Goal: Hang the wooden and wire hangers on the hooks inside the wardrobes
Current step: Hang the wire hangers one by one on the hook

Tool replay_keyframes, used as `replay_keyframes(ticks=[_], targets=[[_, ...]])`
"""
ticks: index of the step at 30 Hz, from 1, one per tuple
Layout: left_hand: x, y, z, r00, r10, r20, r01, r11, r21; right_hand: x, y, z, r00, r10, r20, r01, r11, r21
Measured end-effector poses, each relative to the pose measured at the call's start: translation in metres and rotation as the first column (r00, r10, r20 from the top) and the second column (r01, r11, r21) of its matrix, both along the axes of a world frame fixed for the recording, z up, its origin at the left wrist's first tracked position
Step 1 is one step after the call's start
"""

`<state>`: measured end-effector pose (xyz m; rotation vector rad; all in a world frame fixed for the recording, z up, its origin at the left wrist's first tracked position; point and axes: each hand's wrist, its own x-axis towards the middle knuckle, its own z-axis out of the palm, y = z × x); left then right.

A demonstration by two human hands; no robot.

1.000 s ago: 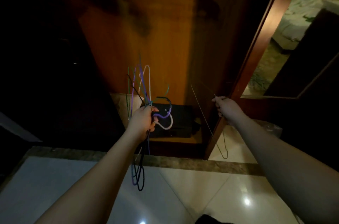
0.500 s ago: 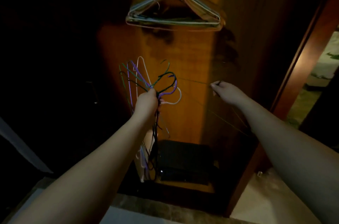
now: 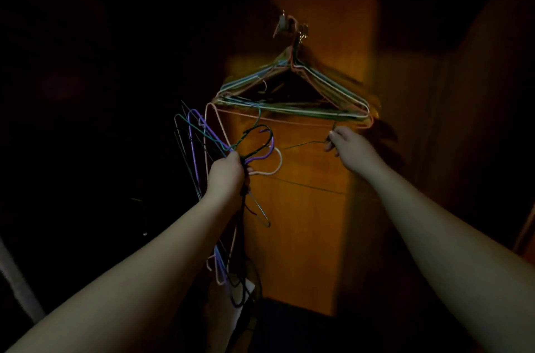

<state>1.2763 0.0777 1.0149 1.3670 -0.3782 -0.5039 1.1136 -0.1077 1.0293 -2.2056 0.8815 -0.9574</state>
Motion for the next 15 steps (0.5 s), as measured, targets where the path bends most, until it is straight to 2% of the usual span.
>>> replay_keyframes(ticks=[9,15], targets=[[0.015,-0.024,0.047,0.997,0.075,0.031,-0.071,0.992,-0.109,0.048,-0.015,0.066,0.991,-0.038,0.125,0.055,0.99,-0.132],[0.033,-0.026,0.064,1.0,0.012,0.02,-0.009,0.984,-0.175,0.074,-0.013,0.113,0.975,-0.098,0.198,0.13,0.979,-0.155]])
